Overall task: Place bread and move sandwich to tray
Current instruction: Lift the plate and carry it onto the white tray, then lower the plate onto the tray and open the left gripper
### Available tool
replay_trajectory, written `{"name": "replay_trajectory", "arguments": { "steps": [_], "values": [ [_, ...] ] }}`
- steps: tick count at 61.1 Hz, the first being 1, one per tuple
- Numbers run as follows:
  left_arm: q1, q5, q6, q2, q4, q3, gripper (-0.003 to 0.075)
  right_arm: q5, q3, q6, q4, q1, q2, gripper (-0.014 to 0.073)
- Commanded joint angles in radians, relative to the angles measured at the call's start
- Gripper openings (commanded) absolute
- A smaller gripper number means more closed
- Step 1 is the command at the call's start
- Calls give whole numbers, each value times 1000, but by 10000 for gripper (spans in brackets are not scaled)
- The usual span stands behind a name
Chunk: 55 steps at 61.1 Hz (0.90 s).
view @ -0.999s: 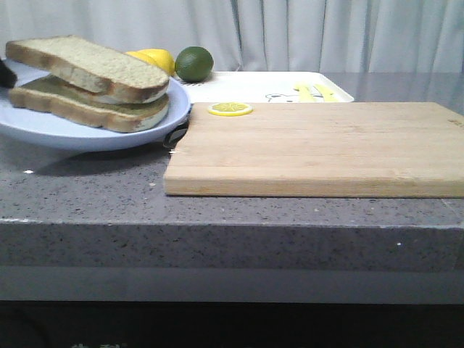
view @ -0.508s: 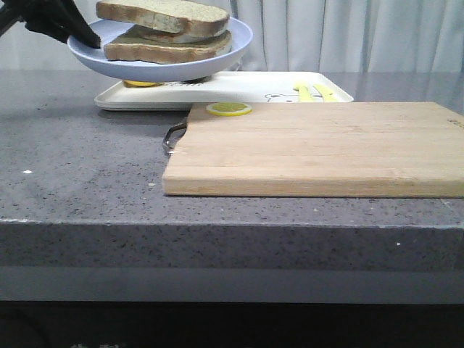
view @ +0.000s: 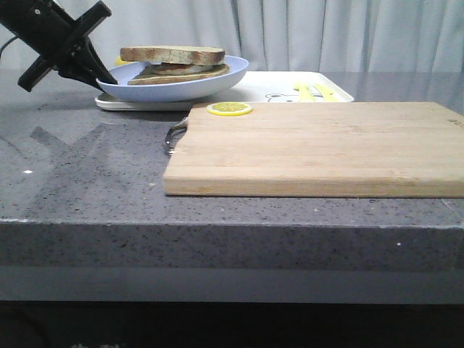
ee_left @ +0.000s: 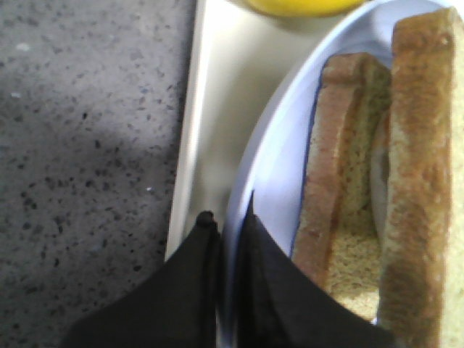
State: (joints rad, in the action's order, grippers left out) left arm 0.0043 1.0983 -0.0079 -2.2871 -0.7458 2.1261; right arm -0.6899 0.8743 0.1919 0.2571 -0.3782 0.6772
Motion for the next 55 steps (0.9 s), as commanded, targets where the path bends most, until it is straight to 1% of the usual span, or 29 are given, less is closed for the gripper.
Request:
{"name": "replay_trajectory", "arguments": {
  "steps": [1, 6, 13, 17, 19, 25, 30, 39, 55],
  "values": [
    [-5, -16, -18, 73, -101, 44, -11, 68, 25, -2, 5, 6, 0, 456],
    [-5, -13, -18, 71, -101, 44, 45, 68, 25, -2, 5, 6, 0, 456],
    [-5, -3, -18, 71, -101, 44, 177, 68, 25, -2, 5, 6, 0, 456],
    [-5, 14, -8, 75, -101, 44, 241, 68, 25, -2, 5, 6, 0, 456],
    [-4, 25, 2, 80, -100, 44, 253, 68, 25, -2, 5, 6, 0, 456],
    [-4, 49, 61, 111, -97, 44, 253, 68, 25, -2, 5, 6, 0, 456],
    [-4, 62, 68, 152, -81, 44, 253, 68, 25, -2, 5, 6, 0, 456],
    [-4, 71, 114, 254, -16, 44, 252, 68, 25, -2, 5, 6, 0, 456],
    [-7, 101, 153, 455, 103, 30, 249, 68, 25, -2, 5, 6, 0, 456]
  ]
}}
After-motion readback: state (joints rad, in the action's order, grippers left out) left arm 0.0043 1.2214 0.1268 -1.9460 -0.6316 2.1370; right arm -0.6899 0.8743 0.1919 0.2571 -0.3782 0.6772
